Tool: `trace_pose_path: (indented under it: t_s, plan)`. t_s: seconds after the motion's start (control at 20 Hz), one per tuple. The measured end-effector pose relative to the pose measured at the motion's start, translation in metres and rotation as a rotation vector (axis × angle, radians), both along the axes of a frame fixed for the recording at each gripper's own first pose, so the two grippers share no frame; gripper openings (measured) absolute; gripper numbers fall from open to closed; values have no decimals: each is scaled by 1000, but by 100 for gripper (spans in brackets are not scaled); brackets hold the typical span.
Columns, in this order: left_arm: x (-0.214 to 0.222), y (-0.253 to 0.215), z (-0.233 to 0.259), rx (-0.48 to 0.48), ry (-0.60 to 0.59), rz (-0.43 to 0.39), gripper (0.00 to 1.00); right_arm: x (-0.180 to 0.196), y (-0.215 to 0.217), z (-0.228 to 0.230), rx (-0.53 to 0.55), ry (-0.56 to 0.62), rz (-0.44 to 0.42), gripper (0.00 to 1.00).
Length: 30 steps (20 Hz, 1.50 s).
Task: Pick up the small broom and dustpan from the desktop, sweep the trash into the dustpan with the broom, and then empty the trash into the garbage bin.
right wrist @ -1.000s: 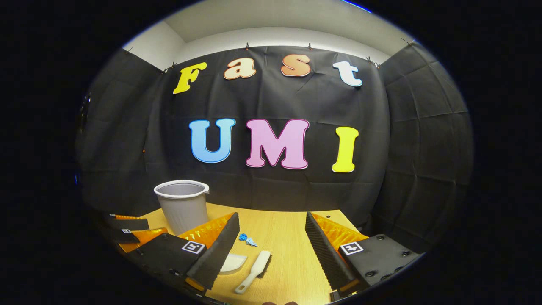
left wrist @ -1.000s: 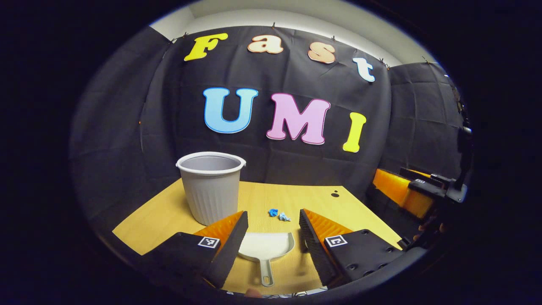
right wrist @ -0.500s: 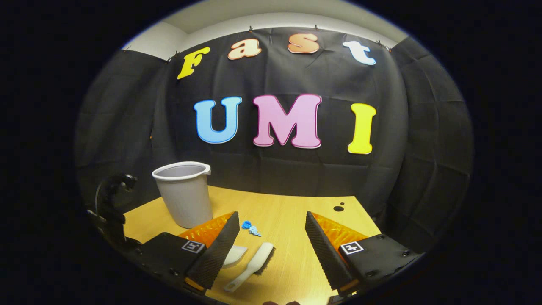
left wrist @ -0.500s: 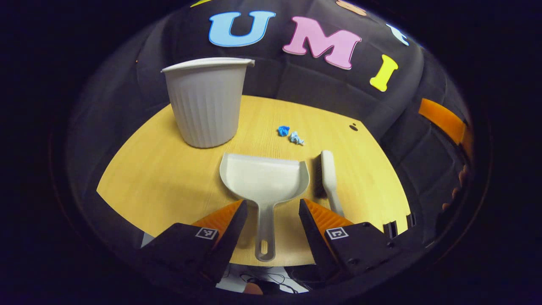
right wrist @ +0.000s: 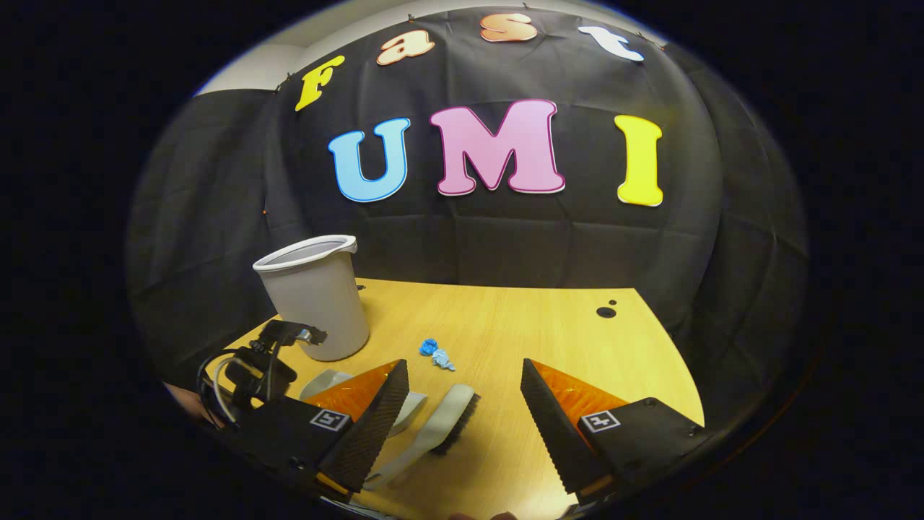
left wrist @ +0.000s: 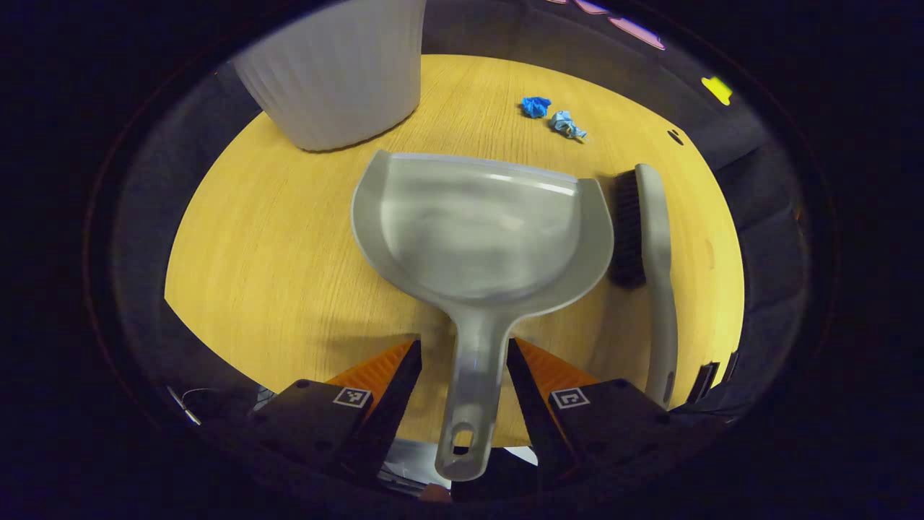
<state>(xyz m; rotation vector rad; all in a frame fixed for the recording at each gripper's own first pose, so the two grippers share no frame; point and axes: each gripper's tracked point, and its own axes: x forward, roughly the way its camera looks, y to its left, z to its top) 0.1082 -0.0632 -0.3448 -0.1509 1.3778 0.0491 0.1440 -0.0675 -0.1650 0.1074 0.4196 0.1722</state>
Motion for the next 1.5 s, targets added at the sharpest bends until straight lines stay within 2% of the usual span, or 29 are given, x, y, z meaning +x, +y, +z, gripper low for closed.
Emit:
trace_pose_path:
  t_s: [0.1, 0.15, 0.25, 0.3, 0.35, 0.4, 0.45, 0.55, 0.65, 0.95, 1.15, 1.35, 1.5]
  plan:
    - [7, 3, -6, 29, 49, 2, 73, 6, -2, -12, 46, 50, -5, 100]
    - [13, 4, 7, 31, 53, 2, 61, 6, -3, -19, 75, 91, -14, 100]
    - [27, -3, -13, 31, 78, -11, 46, 8, -4, -30, 106, 144, -40, 97]
    - [27, -3, -8, 34, 88, -29, 46, 8, -7, -34, 99, 158, -55, 89]
    - [30, -4, -7, 36, 96, -66, 36, 10, -9, -36, 89, 166, -66, 96]
    - [28, -4, -4, 38, 100, -104, 36, 10, -9, -38, 79, 177, -75, 89]
    - [30, -3, -4, 38, 105, -123, 31, 9, -9, -40, 73, 190, -82, 96]
    - [32, -3, -7, 22, 103, -149, 30, 4, 4, -51, 64, 242, -85, 96]
    - [30, 0, -6, -9, 80, -191, 30, -15, 30, -77, 67, 395, -68, 97]
    - [26, 13, -7, -84, 13, -258, 30, -47, 60, -143, -28, 702, -76, 98]
    - [25, 16, -7, -98, 1, -313, 30, -53, 60, -170, -118, 799, -99, 98]
    - [25, 17, -7, -111, 8, -342, 30, -58, 66, -196, -167, 897, -82, 98]
    - [26, 17, -7, -116, 2, -345, 30, -64, 66, -211, -151, 953, -107, 98]
